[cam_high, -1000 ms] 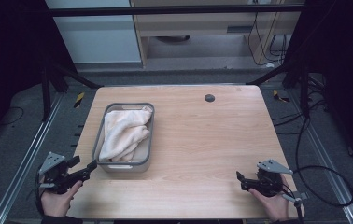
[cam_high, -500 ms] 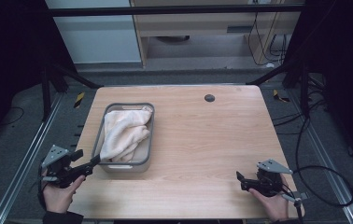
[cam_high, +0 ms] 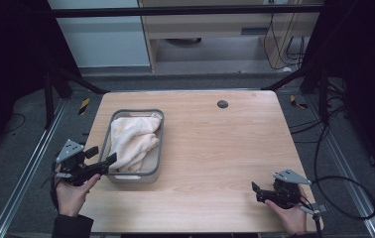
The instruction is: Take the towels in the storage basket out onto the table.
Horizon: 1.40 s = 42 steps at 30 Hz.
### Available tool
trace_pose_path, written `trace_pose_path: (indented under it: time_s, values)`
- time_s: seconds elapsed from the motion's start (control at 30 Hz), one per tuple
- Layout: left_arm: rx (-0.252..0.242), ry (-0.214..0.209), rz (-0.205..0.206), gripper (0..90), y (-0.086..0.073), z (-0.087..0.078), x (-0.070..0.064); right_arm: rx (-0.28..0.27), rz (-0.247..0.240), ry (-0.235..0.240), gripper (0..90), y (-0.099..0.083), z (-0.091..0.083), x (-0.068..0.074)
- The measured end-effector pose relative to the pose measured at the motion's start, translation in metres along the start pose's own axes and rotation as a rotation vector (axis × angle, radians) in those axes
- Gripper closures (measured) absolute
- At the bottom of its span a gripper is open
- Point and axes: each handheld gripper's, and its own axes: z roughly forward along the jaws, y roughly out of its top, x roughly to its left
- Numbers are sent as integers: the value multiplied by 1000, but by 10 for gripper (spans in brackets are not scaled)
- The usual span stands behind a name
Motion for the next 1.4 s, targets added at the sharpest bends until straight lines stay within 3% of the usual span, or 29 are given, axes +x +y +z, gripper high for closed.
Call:
trace_pose_path:
  time_s: [0.3, 1.0, 1.27, 1.4]
  values:
    - [10, -2, -6, 245, 6, 10, 1, 0, -8, -6, 69, 0, 1, -1]
    - [158, 12, 46, 237, 34, 34, 10, 12, -13, -2, 69, 0, 2, 0]
    - [219, 9, 70, 233, 37, 49, 10, 16, -17, -1, 69, -1, 3, 0]
    - [226, 4, 74, 234, 38, 53, 9, 18, -15, 0, 69, -1, 3, 0]
